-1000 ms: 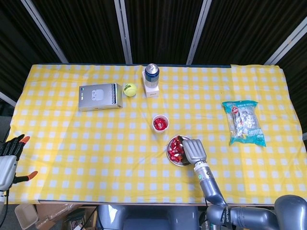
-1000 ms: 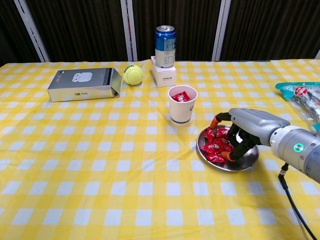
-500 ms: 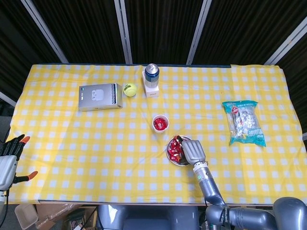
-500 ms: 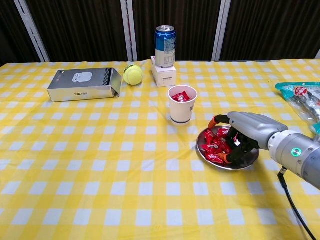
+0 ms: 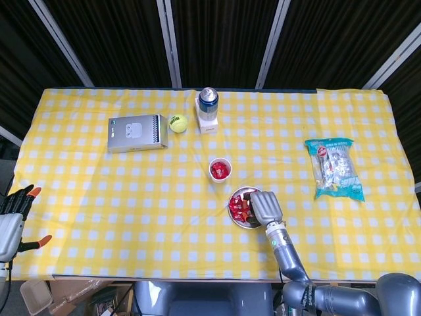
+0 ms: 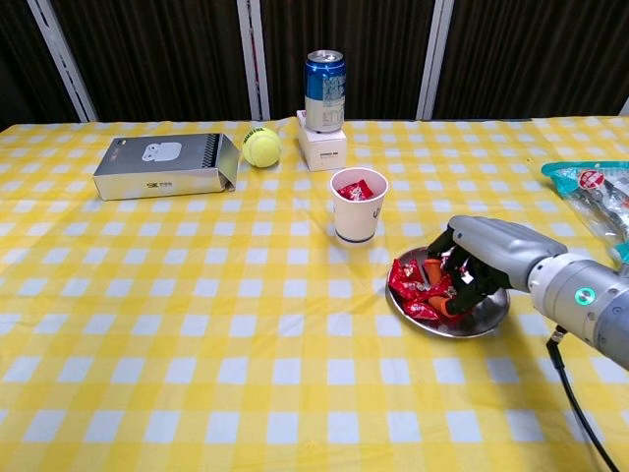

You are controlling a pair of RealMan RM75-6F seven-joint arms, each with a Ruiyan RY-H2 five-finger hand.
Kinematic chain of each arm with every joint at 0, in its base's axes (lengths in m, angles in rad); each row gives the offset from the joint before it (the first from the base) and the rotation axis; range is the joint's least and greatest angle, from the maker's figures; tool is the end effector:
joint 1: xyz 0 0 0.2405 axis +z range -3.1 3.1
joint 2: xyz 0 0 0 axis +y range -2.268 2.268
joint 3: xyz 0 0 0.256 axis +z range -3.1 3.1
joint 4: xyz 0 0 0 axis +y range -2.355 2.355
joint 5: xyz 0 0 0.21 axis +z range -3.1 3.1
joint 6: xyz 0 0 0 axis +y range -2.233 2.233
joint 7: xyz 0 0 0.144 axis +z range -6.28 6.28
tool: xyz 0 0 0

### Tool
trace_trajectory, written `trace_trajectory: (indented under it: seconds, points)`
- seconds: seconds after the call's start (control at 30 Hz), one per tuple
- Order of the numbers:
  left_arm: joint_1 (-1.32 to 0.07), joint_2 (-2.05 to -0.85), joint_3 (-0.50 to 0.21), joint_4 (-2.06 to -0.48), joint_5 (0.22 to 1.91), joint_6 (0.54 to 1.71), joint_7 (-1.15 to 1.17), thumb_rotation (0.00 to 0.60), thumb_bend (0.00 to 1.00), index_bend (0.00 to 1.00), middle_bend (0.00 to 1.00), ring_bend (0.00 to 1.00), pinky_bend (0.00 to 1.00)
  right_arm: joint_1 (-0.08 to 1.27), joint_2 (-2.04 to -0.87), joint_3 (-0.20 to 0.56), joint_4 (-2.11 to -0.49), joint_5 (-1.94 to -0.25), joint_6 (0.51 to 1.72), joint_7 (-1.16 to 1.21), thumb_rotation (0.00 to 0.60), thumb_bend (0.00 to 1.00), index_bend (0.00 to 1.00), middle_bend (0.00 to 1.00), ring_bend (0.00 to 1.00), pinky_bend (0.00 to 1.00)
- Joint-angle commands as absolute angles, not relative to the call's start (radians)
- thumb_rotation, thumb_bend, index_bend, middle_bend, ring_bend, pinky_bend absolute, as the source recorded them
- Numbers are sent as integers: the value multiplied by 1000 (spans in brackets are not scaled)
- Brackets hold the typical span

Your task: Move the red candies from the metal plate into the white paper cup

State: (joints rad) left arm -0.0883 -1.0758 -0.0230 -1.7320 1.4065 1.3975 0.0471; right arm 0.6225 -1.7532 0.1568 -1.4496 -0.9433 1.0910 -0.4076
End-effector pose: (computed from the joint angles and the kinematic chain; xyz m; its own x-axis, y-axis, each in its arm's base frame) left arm -0.3085 0.1732 0.1507 0.3538 0.1245 0.9270 0.9287 0.0711 -0.3640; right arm -0.1708 -0.2993 -0.0674 0.2650 -0.3562 0.8961 -0.9637 -0.1295 0.2335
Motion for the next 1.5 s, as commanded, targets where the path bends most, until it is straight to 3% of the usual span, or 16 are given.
trace_trajectory:
  seconds: [0.03,0.57,0.97,1.5]
  points:
    - [-88,-1076,-23,-1732,1407,1399,46,600,26,0,0,0,0,622,-1751,165,-1454,-945,1093,-409,600,439,647,790,934,1000]
    - [-89,-1074,-23,-1733,1407,1396,43,600,25,0,0,0,0,638,-1694,220,-1537,-945,1114,-460,600,461,649,790,934,1000]
    - [-93,-1074,-23,-1731,1412,1393,40,600,26,0,0,0,0,738,-1624,353,-1697,-856,1130,-590,600,461,649,791,934,1000]
    - [-98,-1067,-27,-1735,1394,1376,29,600,25,0,0,0,0,919,-1744,422,-1449,-702,1057,-637,600,461,649,791,934,1000]
